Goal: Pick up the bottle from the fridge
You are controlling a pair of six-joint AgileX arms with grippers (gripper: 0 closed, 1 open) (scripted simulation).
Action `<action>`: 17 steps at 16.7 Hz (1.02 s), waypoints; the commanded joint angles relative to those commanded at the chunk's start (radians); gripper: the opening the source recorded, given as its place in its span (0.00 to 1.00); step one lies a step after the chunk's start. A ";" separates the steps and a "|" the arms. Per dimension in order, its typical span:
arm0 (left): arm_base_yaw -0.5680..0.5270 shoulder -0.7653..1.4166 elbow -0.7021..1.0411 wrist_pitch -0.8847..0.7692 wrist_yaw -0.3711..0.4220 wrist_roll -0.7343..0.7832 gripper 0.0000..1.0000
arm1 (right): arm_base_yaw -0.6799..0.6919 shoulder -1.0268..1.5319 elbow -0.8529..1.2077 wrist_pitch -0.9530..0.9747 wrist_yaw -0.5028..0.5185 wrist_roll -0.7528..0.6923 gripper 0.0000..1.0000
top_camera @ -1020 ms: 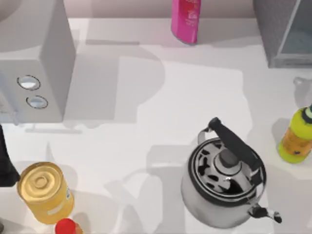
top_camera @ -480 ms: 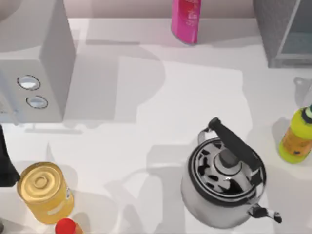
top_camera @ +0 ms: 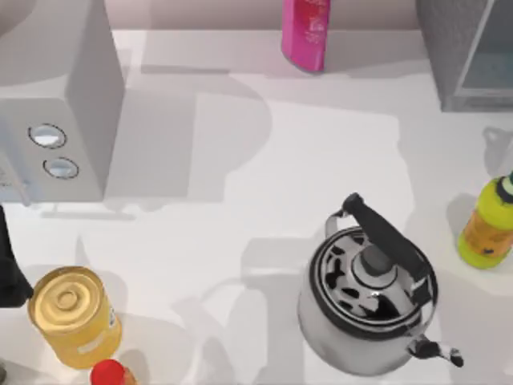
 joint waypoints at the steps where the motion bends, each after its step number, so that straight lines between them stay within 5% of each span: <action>1: 0.000 0.000 0.000 0.000 0.000 0.000 1.00 | 0.000 0.000 0.000 0.000 0.000 0.000 0.00; 17: 0.000 0.000 0.000 0.000 0.000 0.000 1.00 | -0.003 -0.083 0.070 -0.155 -0.002 0.002 0.00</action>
